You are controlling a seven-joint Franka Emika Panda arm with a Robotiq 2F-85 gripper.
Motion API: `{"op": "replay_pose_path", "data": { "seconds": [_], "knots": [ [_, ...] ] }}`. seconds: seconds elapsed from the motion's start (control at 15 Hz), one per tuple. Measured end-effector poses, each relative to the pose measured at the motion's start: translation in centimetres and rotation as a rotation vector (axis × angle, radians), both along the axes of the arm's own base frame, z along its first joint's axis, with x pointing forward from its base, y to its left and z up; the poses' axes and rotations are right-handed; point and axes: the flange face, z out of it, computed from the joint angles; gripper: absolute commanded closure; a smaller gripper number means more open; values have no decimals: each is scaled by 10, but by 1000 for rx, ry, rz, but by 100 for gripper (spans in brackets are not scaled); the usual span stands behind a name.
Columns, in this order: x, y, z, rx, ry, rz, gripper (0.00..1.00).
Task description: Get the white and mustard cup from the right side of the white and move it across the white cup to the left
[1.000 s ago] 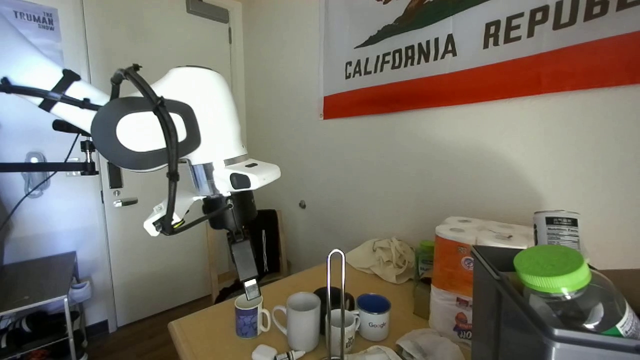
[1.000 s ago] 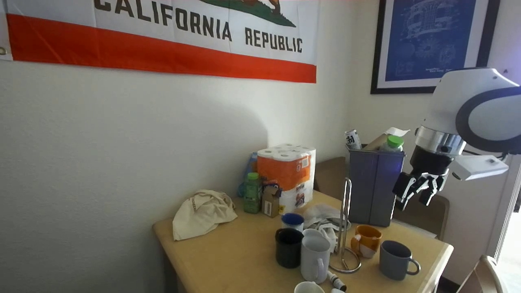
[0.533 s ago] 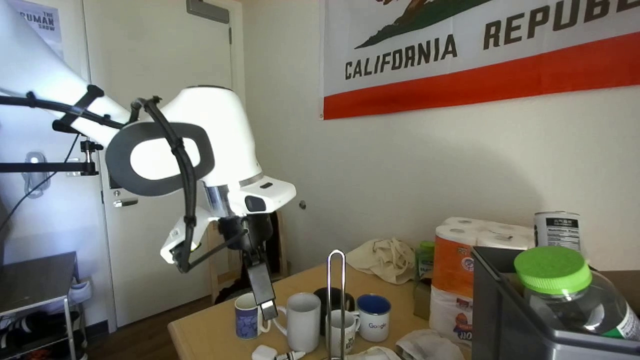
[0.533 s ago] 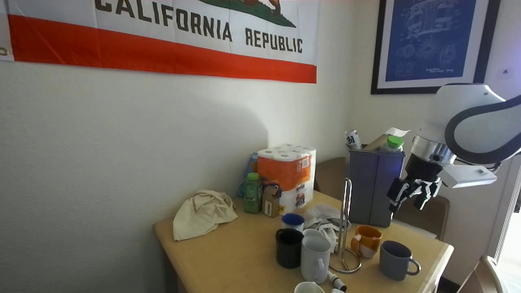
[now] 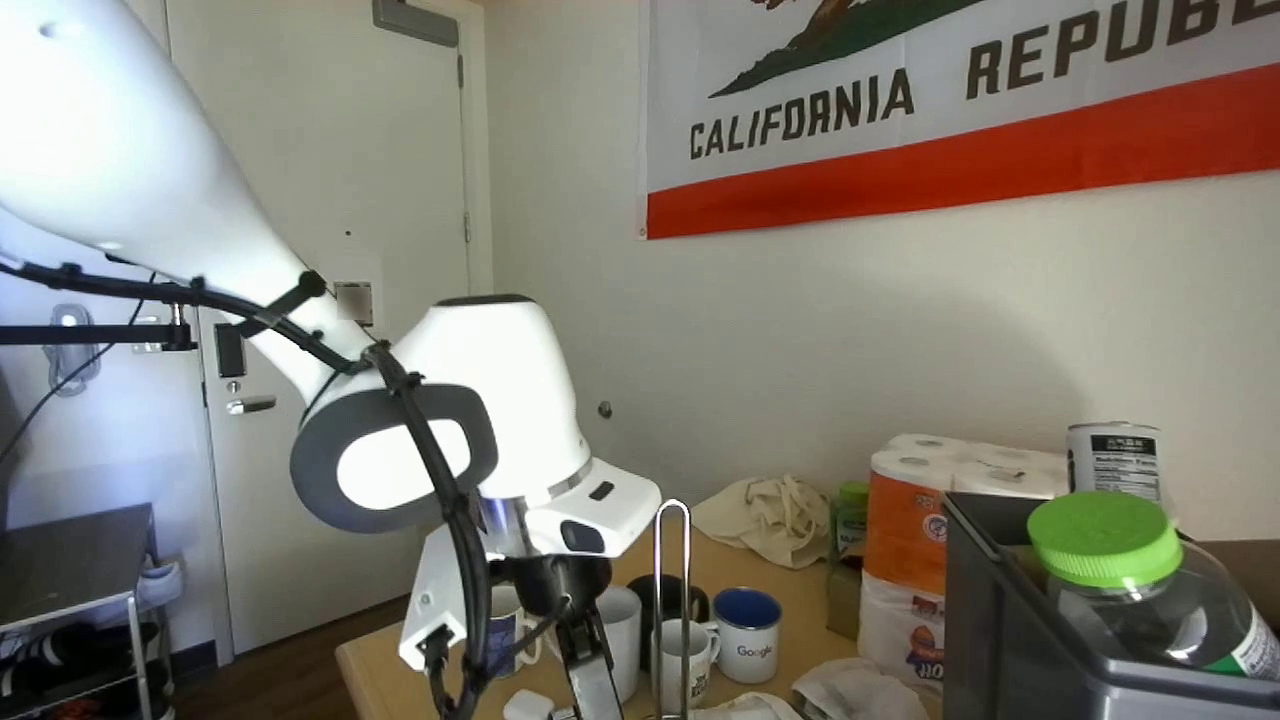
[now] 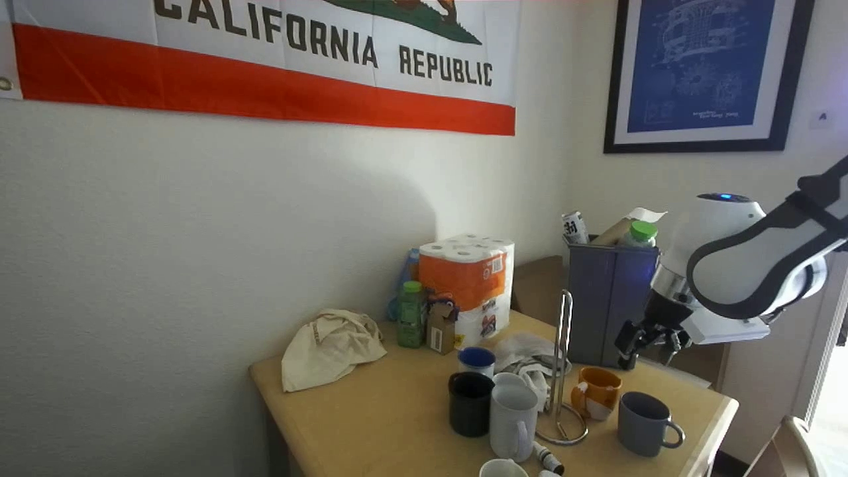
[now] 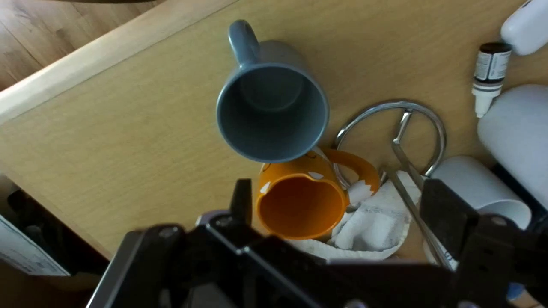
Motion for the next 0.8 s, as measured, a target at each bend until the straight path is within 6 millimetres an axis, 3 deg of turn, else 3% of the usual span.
{"op": "replay_pose_path", "data": {
  "seconds": [0.47,0.73,0.8],
  "knots": [
    [42,-47,-60,-103,-2,28,0],
    [65,-59,-82,-143,17,34,0],
    [71,-59,-86,-149,20,39,15]
  ]
}}
